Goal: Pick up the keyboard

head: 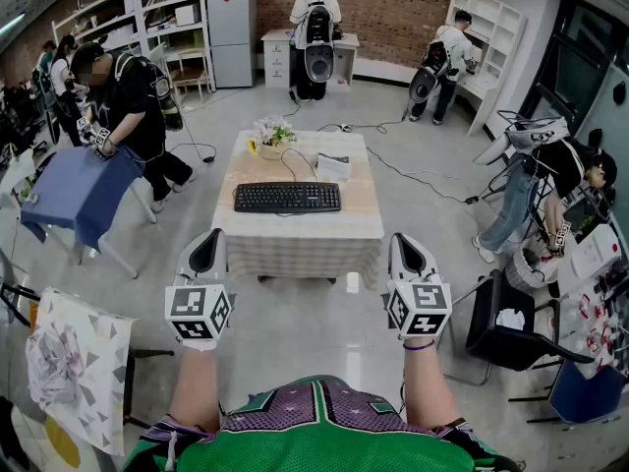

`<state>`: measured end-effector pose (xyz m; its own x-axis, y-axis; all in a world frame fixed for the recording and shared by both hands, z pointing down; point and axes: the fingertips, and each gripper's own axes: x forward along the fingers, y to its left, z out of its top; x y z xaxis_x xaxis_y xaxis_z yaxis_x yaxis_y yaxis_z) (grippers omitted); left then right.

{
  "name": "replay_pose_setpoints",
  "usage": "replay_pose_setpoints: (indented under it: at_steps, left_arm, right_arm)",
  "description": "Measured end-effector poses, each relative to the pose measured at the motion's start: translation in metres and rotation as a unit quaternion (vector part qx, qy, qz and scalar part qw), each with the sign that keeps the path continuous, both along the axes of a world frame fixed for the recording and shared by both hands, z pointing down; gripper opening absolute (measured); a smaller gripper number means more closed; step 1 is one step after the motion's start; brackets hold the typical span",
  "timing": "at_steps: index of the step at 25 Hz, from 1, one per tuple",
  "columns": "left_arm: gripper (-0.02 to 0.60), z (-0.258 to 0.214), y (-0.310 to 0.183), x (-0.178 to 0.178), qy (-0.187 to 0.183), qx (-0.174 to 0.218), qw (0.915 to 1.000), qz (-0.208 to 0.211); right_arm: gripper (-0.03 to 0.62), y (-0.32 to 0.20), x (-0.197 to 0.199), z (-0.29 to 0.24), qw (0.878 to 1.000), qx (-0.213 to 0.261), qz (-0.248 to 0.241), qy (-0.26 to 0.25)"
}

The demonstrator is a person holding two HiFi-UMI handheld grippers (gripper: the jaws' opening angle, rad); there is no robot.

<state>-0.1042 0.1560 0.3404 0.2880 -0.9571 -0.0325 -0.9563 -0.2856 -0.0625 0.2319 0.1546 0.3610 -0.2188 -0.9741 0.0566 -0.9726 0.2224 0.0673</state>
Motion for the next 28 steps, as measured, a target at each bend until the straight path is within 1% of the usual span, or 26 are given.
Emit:
replay_pose_setpoints:
  at_steps: [13, 18, 28]
  left_arm:
    - [0.018, -0.002, 0.004, 0.003, -0.003, 0.003, 1.0, 0.007]
    - [0.018, 0.001, 0.005, -0.004, -0.003, 0.001, 1.0, 0.007]
    - [0.018, 0.004, 0.006, -0.021, -0.005, 0.001, 0.9999, 0.014]
  right_arm:
    - [0.002, 0.006, -0.005, -0.003, 1.0, 0.006, -0.009, 0.001]
    - [0.003, 0.006, -0.012, -0.002, 1.0, 0.011, -0.008, -0.004]
    - [0.002, 0.004, -0.032, 0.003, 1.0, -0.005, -0.005, 0.002]
